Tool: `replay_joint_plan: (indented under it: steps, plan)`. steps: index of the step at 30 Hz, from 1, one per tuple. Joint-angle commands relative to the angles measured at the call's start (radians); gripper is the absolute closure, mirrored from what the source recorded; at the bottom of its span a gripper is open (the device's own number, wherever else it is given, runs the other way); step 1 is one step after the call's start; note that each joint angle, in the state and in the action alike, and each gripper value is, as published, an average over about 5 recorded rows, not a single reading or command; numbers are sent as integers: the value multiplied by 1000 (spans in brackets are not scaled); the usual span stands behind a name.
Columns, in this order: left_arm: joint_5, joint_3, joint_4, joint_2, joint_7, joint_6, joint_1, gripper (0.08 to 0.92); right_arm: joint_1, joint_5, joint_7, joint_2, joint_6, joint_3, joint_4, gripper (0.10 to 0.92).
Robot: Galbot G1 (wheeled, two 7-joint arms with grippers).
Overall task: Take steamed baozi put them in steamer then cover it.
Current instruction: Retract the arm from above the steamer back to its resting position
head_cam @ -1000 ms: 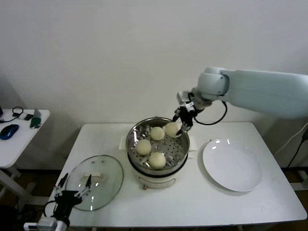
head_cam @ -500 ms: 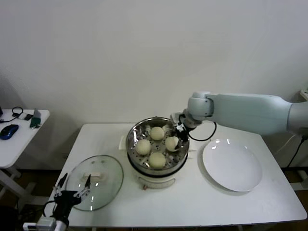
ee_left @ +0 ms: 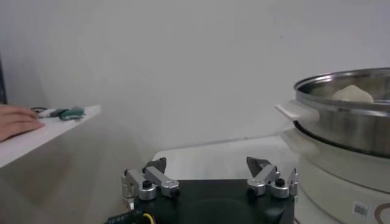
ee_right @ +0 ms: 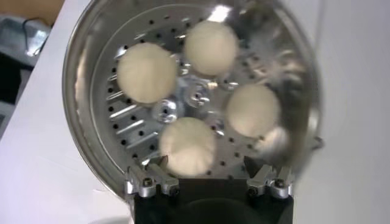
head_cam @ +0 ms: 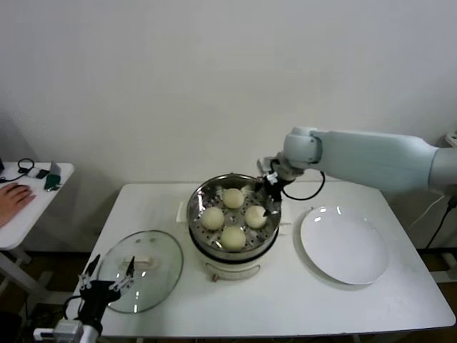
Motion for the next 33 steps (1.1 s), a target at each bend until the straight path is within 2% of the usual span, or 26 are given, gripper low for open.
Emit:
replay_joint_plan:
  steps: [1, 3, 6, 12, 16, 19, 23, 28, 33]
  plan:
    - [-2, 6, -6, 4, -1, 7, -3, 177, -85, 397, 208, -197, 16, 347, -37, 203]
    - [-4, 10, -7, 6, -1, 13, -9, 177, -242, 401, 394, -255, 22, 548, -30, 203]
    - [-4, 17, -6, 10, 0, 20, -22, 177, -458, 334, 580, -331, 49, 783, -18, 202]
    - [6, 23, -4, 20, -1, 5, -41, 177, -873, 250, 787, -459, 109, 1172, 47, 203]
    - [11, 23, -16, 22, -1, 1, -47, 177, -1203, 202, 821, -508, 188, 1454, 113, 203]
    - [22, 26, -33, 24, 3, -4, -46, 177, -1478, 164, 824, -489, 241, 1689, 170, 203]
    - [41, 31, -48, 27, 7, -11, -44, 177, -1830, 78, 817, -389, 299, 1990, 262, 203]
    - [128, 30, -27, 42, 0, -64, -48, 177, -2108, -14, 791, -211, 365, 2158, 361, 203]
    - [366, 29, -7, 82, -82, -166, -27, 177, -2283, -47, 786, -43, 401, 2209, 406, 203]
